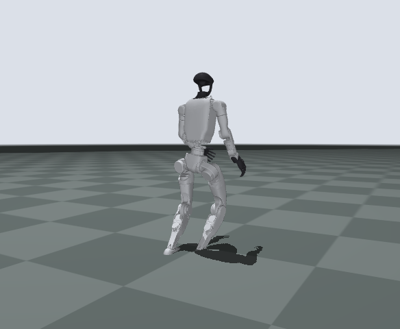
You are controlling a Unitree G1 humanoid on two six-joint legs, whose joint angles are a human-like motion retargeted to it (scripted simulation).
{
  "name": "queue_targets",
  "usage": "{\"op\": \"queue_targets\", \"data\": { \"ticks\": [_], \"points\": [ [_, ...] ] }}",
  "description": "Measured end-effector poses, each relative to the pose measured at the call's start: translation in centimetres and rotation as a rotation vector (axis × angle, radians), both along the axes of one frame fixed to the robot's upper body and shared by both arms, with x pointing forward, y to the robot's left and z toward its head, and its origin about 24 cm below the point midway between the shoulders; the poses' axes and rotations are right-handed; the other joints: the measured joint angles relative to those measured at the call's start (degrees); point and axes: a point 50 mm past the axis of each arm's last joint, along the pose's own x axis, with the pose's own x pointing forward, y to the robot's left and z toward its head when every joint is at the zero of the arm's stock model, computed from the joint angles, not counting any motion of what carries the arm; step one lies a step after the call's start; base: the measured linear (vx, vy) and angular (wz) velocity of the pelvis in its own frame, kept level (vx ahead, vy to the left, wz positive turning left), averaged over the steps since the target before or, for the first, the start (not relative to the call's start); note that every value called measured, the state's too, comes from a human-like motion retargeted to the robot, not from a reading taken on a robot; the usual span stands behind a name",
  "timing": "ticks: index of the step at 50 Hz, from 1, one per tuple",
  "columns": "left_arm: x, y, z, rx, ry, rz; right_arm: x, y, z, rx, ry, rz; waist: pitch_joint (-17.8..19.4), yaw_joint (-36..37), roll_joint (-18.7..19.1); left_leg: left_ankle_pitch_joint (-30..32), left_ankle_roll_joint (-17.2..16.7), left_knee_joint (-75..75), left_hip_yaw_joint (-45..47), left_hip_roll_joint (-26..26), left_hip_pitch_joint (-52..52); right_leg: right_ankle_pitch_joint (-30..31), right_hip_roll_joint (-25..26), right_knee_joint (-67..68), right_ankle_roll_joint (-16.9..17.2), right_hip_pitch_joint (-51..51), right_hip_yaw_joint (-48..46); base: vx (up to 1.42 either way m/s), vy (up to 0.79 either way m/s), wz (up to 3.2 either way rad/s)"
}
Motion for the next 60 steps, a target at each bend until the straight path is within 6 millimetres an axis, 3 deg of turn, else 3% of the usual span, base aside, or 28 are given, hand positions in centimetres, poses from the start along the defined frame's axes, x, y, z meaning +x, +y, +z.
{"op": "queue_targets", "data": {
  "ticks": [4, 7, 11, 15, 18, 21, 24, 27, 32, 35, 40, 43, 47, 50, 54, 57, 60],
  "points": [
    [-2.1, 0.8, -2.4, 0.038, 0.101, 0.017, 4.5, 0.9, 3.3, -0.055, -0.142, 0.035, -2.1, 4.3, 5.9, 0.0, 0.5, 32.7, -0.1, 15.8, -16.3, -1.0, 10.1, -2.5, -4.2, 0.1, -3.0, -0.08, -0.06, -0.35],
    [-3.7, 1.1, -4.1, 0.057, 0.179, 0.013, 7.6, 1.4, 6.2, -0.091, -0.248, 0.049, -3.4, 8.2, 7.8, -1.3, 2.2, 40.2, -1.9, 21.0, -26.2, -0.9, 14.8, -6.1, -5.6, 1.3, -2.2, -0.03, -0.02, -0.56],
    [-6.0, 1.5, -6.0, 0.044, 0.265, 0.025, 9.9, 2.7, 9.0, -0.068, -0.348, 0.059, -5.1, 10.8, 6.3, -1.6, 2.3, 30.0, -3.3, 17.7, -35.9, -0.8, 14.6, -10.3, -5.0, 3.0, -0.2, 0.00, 0.00, -0.15],
    [-7.3, 1.8, -6.8, 0.009, 0.303, 0.057, 10.3, 3.9, 9.6, -0.026, -0.379, 0.086, -7.0, 11.5, 4.0, 1.3, 0.7, 13.3, -4.9, 10.7, -39.7, -0.8, 12.1, -14.0, -3.8, 5.2, 0.9, 0.03, 0.02, 0.04],
    [-7.5, 1.7, -6.8, -0.018, 0.298, 0.071, 9.3, 4.4, 8.4, -0.012, -0.338, 0.121, -7.6, 11.8, 3.4, 2.6, 1.0, 10.4, -5.8, 8.2, -38.7, -2.0, 11.6, -13.0, -3.5, 7.1, 2.1, 0.07, 0.05, -0.02],
    [-6.8, 1.1, -6.1, -0.035, 0.257, 0.068, 7.2, 4.4, 5.7, -0.013, -0.235, 0.158, -7.0, 11.2, 1.9, 2.4, 2.6, 11.0, -5.0, 5.2, -35.7, -2.3, 9.6, -7.7, -1.7, 8.5, 3.6, 0.07, 0.06, 0.11],
    [-5.3, 0.2, -4.9, -0.057, 0.192, 0.064, 4.3, 3.6, 2.6, -0.020, -0.099, 0.177, -4.2, 8.5, -2.2, 1.1, 5.0, 9.2, -2.5, -2.4, -29.7, -1.5, 1.8, 5.6, 3.1, 9.5, 4.0, 0.11, 0.06, 0.59],
    [-3.3, -0.3, -3.1, -0.080, 0.108, 0.074, 1.5, 2.6, 0.3, -0.023, 0.015, 0.167, -1.4, 5.4, -5.5, 0.4, 6.4, 4.3, -0.9, -8.7, -23.1, 4.1, -6.3, 19.7, 6.5, 7.3, 4.0, 0.05, 0.03, 0.25],
    [0.2, -0.2, 0.2, -0.092, -0.019, 0.113, -1.5, 0.5, -1.5, -0.042, 0.100, 0.091, 0.1, 0.8, -4.8, 1.2, 5.4, -6.2, -1.3, -11.0, -12.5, 2.8, -11.7, 26.7, 3.0, -2.4, 3.6, 0.05, 0.05, -0.17],
    [1.8, -0.2, 2.0, -0.085, -0.078, 0.122, -2.6, -0.5, -1.9, -0.053, 0.119, 0.042, 0.1, -1.5, -3.2, 2.2, 4.1, -12.9, -2.0, -10.5, -6.8, -0.6, -10.8, 18.6, 1.3, -7.7, 2.6, 0.04, 0.02, -0.11],
    [2.8, -0.6, 3.1, -0.037, -0.115, 0.075, -3.7, -1.4, -2.2, -0.062, 0.136, 0.004, -2.7, -2.7, 0.3, 3.3, 2.4, -18.5, -2.8, -6.9, -3.4, 0.9, -1.8, -2.4, 2.7, -13.2, 3.7, 0.00, 0.00, 0.00],
    [2.5, -0.9, 2.4, -0.013, -0.084, 0.040, -3.9, -1.5, -2.2, -0.060, 0.135, 0.010, -3.6, -2.9, 0.4, 3.0, 2.2, -19.9, -3.9, -6.7, -1.0, 2.0, 0.3, -6.2, 3.1, -12.5, 4.7, 0.00, 0.00, 0.00],
    [0.6, -0.8, -0.4, -0.002, 0.026, 0.023, -3.0, -1.0, -1.7, -0.070, 0.094, 0.039, -3.3, -2.7, -0.2, 1.6, 1.8, -16.7, -4.9, -6.4, 2.3, 3.4, 0.9, -2.9, 2.5, -8.5, 4.7, 0.03, -0.07, -0.13],
    [-1.6, -0.3, -3.0, 0.012, 0.127, 0.037, -1.4, -0.2, -0.7, -0.081, 0.029, 0.052, -2.6, -2.2, 0.5, -1.0, 0.6, -3.1, -3.9, -2.3, 0.0, 3.0, 2.6, -0.4, 0.7, -4.8, 2.9, -0.02, -0.08, -0.17],
    [-4.2, 0.8, -5.4, 0.046, 0.230, 0.067, 1.9, 0.7, 1.7, -0.106, -0.100, 0.062, -2.3, 1.0, 6.4, -0.5, -1.3, 25.5, -2.6, 12.2, -8.8, 1.4, 11.3, -1.1, -3.9, -1.6, -1.9, -0.03, -0.07, -0.43],
    [-5.4, 1.1, -6.2, 0.066, 0.264, 0.077, 4.5, 1.2, 4.0, -0.136, -0.203, 0.068, -2.2, 4.1, 8.5, 1.6, -0.1, 39.1, -2.5, 19.8, -15.6, 0.3, 15.3, -2.9, -6.1, 0.1, -2.6, -0.04, -0.05, -0.39],
    [-5.9, 1.4, -6.4, 0.069, 0.265, 0.083, 6.7, 1.8, 6.1, -0.154, -0.287, 0.075, -2.6, 6.8, 8.9, -0.2, 2.1, 43.1, -2.7, 23.1, -23.1, -0.1, 17.0, -5.5, -6.5, 1.6, -1.9, -0.02, -0.02, -0.16]
  ]
}}
